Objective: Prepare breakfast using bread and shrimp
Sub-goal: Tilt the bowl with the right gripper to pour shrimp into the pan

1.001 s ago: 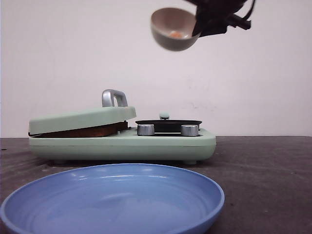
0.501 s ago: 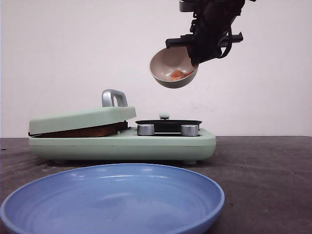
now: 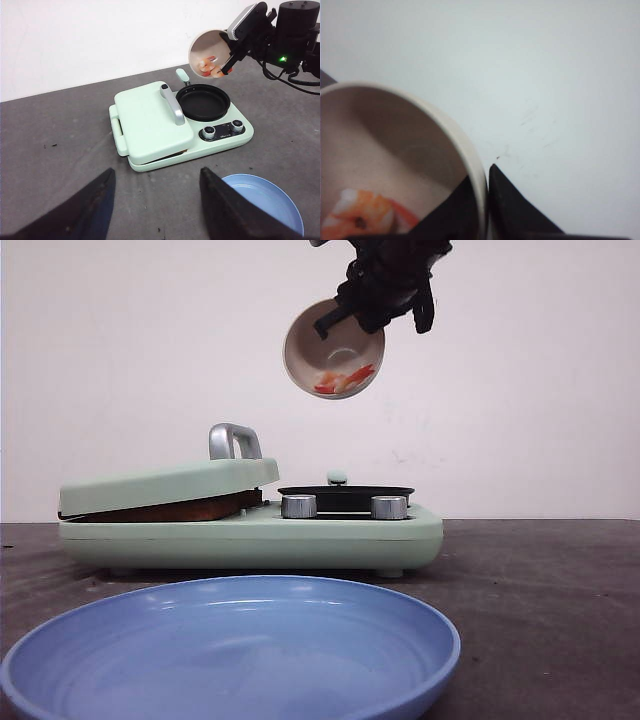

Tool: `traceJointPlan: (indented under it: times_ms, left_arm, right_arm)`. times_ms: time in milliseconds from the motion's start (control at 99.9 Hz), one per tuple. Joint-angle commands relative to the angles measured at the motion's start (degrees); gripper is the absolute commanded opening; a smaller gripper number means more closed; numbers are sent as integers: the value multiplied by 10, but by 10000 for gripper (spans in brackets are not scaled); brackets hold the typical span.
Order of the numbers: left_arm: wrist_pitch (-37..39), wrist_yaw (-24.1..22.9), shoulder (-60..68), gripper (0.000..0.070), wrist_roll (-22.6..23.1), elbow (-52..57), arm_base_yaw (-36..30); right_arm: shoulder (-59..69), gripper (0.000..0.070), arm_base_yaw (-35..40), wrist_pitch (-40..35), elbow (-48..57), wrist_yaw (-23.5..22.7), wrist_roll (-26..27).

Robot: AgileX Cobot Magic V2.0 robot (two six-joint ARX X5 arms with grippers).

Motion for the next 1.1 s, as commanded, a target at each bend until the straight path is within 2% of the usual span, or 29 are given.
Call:
traceJointPlan:
  times_ms: [0,270,420,601,861,1001,1091]
  left_arm:
    - [7,-2,4,258,3,9,-2]
    - [7,-2,4,258,3,9,-2]
    - [6,-2,4,258,1,9,-2]
    - [6,-2,4,258,0,9,-2]
    - [2,-1,4,258,-1,9,-2]
    - [1,-2,4,258,-1,9,-2]
    - [1,-2,4,258,-1,9,-3]
  right_arm:
    - [8,0,3,18,14,7,-51]
    - [9,0,3,35,14,10,-121]
    - [23,0,3,41,14,-2,-127]
    - [57,0,5,73,14,-3,-161]
    - [83,0,15,113,14,-2,-265]
    - [83,0,18,154,16,-2,-347]
    - [83,0,18,166,21,-2,-382]
